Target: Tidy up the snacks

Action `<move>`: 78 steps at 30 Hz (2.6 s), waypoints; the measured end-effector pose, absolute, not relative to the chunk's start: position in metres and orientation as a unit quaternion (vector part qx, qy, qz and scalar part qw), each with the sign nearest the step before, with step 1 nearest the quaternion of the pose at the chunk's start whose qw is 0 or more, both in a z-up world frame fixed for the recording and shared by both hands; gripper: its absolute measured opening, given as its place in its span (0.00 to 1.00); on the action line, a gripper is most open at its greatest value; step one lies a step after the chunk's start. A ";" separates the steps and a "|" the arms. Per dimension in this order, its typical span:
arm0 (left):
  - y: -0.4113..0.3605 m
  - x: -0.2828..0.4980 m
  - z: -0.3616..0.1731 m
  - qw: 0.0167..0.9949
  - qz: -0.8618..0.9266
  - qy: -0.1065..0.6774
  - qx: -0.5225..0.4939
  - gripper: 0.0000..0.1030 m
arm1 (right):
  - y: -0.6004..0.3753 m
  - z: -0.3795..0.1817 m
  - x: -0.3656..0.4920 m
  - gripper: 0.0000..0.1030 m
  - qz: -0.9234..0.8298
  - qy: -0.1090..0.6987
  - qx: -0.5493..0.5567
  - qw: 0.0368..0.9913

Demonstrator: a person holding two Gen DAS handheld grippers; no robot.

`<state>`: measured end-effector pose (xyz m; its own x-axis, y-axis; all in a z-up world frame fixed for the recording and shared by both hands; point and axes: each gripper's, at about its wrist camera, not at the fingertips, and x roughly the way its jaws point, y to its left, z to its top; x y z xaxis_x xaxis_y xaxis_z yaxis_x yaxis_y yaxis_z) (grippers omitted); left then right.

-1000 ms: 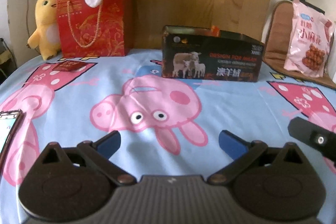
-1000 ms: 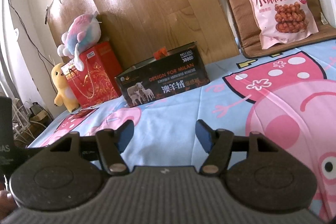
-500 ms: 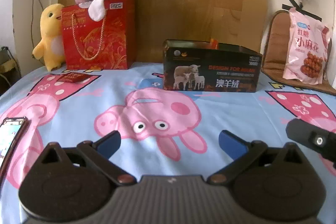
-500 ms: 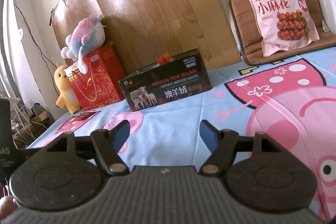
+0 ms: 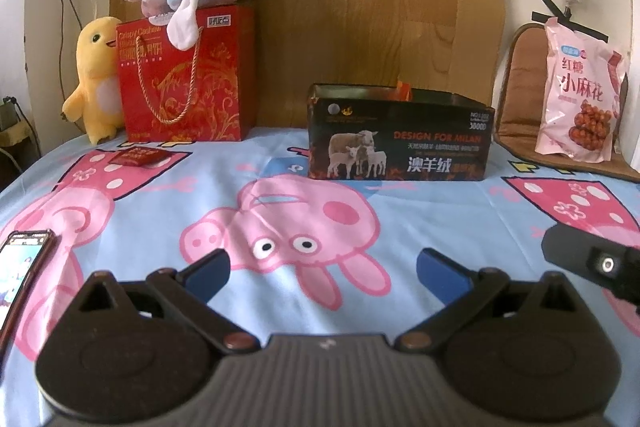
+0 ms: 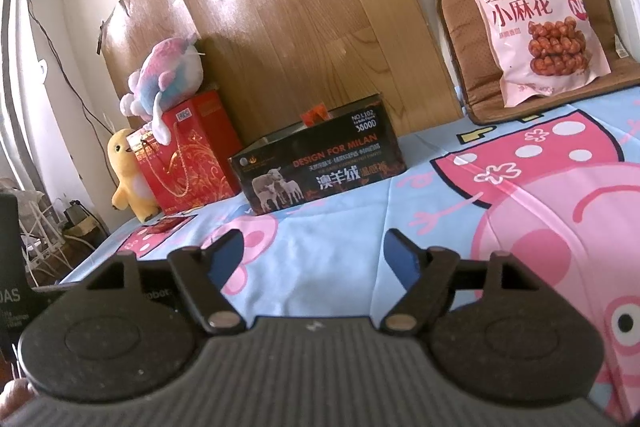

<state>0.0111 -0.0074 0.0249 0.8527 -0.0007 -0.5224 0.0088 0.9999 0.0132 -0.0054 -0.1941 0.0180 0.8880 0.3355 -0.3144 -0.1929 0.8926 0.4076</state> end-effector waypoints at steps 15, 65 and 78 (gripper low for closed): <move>-0.006 0.011 0.025 0.963 -0.005 0.271 0.000 1.00 | -0.196 0.018 -0.006 0.78 0.146 0.187 0.191 0.953; 0.001 0.007 0.028 0.966 0.006 0.259 -0.019 1.00 | -0.196 0.018 -0.006 0.80 0.147 0.186 0.191 0.952; 0.000 0.003 0.035 0.965 0.017 0.260 -0.008 1.00 | -0.196 0.018 -0.006 0.80 0.147 0.186 0.191 0.953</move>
<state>0.0033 0.0000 0.0348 0.8641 0.0288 -0.5025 -0.0373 0.9993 -0.0068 -0.0063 -0.1959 0.0184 0.8875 0.3510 -0.2986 -0.2090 0.8841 0.4179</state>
